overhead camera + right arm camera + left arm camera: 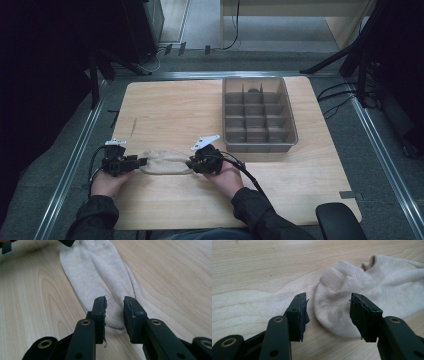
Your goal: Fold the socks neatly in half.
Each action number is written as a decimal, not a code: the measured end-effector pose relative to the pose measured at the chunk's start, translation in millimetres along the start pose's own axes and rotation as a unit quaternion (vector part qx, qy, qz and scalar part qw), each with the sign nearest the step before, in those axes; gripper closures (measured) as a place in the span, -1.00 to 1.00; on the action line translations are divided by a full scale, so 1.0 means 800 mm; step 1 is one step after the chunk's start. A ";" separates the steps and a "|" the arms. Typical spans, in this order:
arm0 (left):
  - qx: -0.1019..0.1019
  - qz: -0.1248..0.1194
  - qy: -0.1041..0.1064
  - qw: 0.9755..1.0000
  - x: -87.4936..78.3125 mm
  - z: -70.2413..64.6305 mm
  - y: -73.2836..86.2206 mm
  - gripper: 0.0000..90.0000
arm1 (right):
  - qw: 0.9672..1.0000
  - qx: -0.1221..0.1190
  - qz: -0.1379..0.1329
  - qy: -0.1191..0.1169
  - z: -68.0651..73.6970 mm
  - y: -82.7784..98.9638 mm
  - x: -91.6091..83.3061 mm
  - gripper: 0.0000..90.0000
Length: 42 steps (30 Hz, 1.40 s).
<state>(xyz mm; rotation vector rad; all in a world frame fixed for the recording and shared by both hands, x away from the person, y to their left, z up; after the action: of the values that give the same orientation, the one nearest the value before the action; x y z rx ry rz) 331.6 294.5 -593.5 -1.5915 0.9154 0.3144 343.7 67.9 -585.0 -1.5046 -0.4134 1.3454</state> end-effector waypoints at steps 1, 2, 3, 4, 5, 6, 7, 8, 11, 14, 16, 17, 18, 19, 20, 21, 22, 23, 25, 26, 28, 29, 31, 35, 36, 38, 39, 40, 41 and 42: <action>-0.001 0.002 0.005 1.000 0.001 -0.001 0.000 0.05 | 1.000 0.000 0.003 0.000 0.000 0.002 0.002 0.58; 0.000 0.001 0.008 1.000 0.003 -0.001 0.001 0.07 | 1.000 -0.001 0.004 0.000 -0.001 0.004 0.004 0.58; 0.002 0.004 0.006 1.000 0.004 0.000 0.002 0.08 | 1.000 0.000 0.006 -0.001 -0.001 0.005 0.006 0.58; 0.004 0.002 0.006 1.000 0.005 0.000 0.001 0.10 | 1.000 -0.001 0.007 -0.002 -0.001 0.006 0.008 0.58; 0.005 0.000 0.008 1.000 0.005 0.000 0.001 0.12 | 1.000 -0.003 0.008 -0.002 -0.002 0.007 0.009 0.58; 0.005 -0.002 0.006 1.000 0.005 0.001 0.001 0.14 | 1.000 -0.004 0.010 -0.003 -0.002 0.007 0.010 0.58; 0.006 -0.003 0.005 1.000 0.005 0.001 0.001 0.24 | 1.000 -0.004 0.012 -0.002 -0.002 0.007 0.010 0.58; 0.009 -0.003 0.007 1.000 0.006 0.000 0.002 0.24 | 1.000 -0.004 0.012 -0.002 -0.002 0.007 0.010 0.58; 0.022 -0.002 0.010 1.000 0.006 -0.001 0.003 0.45 | 1.000 -0.009 0.012 -0.003 -0.002 0.008 0.012 0.58; 0.023 0.000 0.011 1.000 0.006 -0.001 0.004 0.57 | 1.000 -0.008 0.015 -0.003 -0.001 0.010 0.014 0.58; 0.025 0.004 0.012 1.000 0.006 -0.002 0.004 0.65 | 1.000 -0.009 0.014 -0.002 0.000 0.011 0.016 0.58; 0.025 0.007 0.013 1.000 0.006 -0.002 0.004 0.69 | 1.000 -0.012 0.013 -0.001 0.000 0.011 0.016 0.58; 0.025 0.010 0.013 1.000 0.006 -0.003 0.003 0.73 | 1.000 -0.011 0.012 -0.001 0.000 0.011 0.016 0.58; 0.024 0.013 0.014 1.000 0.006 -0.003 0.003 0.76 | 1.000 -0.008 0.011 -0.002 0.000 0.012 0.017 0.58; 0.017 0.015 0.015 1.000 0.006 -0.003 0.002 0.80 | 1.000 -0.003 0.010 -0.006 0.000 0.012 0.017 0.58; 0.008 0.019 0.018 1.000 0.005 -0.003 0.001 0.84 | 1.000 0.001 0.008 -0.008 -0.001 0.011 0.017 0.59; 0.000 0.020 0.020 1.000 0.004 -0.003 0.000 0.86 | 1.000 0.005 0.007 -0.012 -0.001 0.010 0.017 0.62; -0.007 0.017 0.022 1.000 0.003 -0.003 -0.001 0.87 | 1.000 0.004 0.007 -0.012 -0.001 0.009 0.017 0.63; -0.011 0.016 0.024 1.000 0.000 -0.003 -0.003 0.87 | 1.000 0.002 0.004 -0.011 -0.001 0.004 0.019 0.68; -0.015 0.015 0.025 0.999 -0.001 -0.004 -0.004 0.87 | 1.000 0.002 0.004 -0.011 -0.001 0.004 0.019 0.68; -0.017 0.010 0.029 0.999 -0.006 -0.005 -0.008 0.87 | 1.000 0.003 0.004 -0.013 0.002 -0.001 0.020 0.69; -0.020 0.008 0.029 0.999 -0.008 -0.006 -0.009 0.87 | 1.000 -0.001 0.001 -0.014 0.003 -0.005 0.022 0.71; -0.015 0.002 0.030 0.999 -0.012 -0.009 -0.013 0.87 | 1.000 -0.002 0.000 -0.019 0.006 -0.011 0.025 0.71; 0.003 0.000 0.032 0.999 -0.018 -0.018 -0.020 0.87 | 0.999 0.005 -0.005 -0.037 0.018 -0.025 0.040 0.73; 0.001 0.000 0.034 0.999 -0.019 -0.019 -0.021 0.87 | 0.999 0.000 -0.003 -0.035 0.020 -0.026 0.044 0.73; -0.001 -0.003 0.038 0.999 -0.021 -0.023 -0.023 0.87 | 0.999 -0.015 -0.002 -0.030 0.021 -0.028 0.052 0.73; -0.002 -0.004 0.041 0.999 -0.022 -0.025 -0.024 0.87 | 0.999 -0.009 0.004 -0.030 0.022 -0.028 0.056 0.73; -0.002 -0.006 0.042 0.999 -0.022 -0.025 -0.025 0.87 | 0.999 -0.009 0.002 -0.033 0.023 -0.029 0.059 0.73; -0.002 -0.006 0.044 0.999 -0.022 -0.026 -0.026 0.87 | 0.999 -0.010 0.001 -0.032 0.023 -0.029 0.061 0.73; -0.002 -0.004 0.046 0.999 -0.023 -0.027 -0.027 0.87 | 1.000 -0.010 0.005 -0.028 0.023 -0.028 0.064 0.72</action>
<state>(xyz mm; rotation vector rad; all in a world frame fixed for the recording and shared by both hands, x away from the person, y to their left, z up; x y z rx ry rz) 328.5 281.0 -560.7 -1.6233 0.9777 0.2387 351.4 126.0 -589.8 -1.4902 -0.4573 1.3983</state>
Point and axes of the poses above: each handheld gripper's, and its own axes: x roughly forward along the jaws, y roughly out of its underside, z roughly to its left, the point moved 8 cm from there along x, roughly forward along the jaws, and after that the axes turned 11 degrees about -z, right-handed, at the moved point
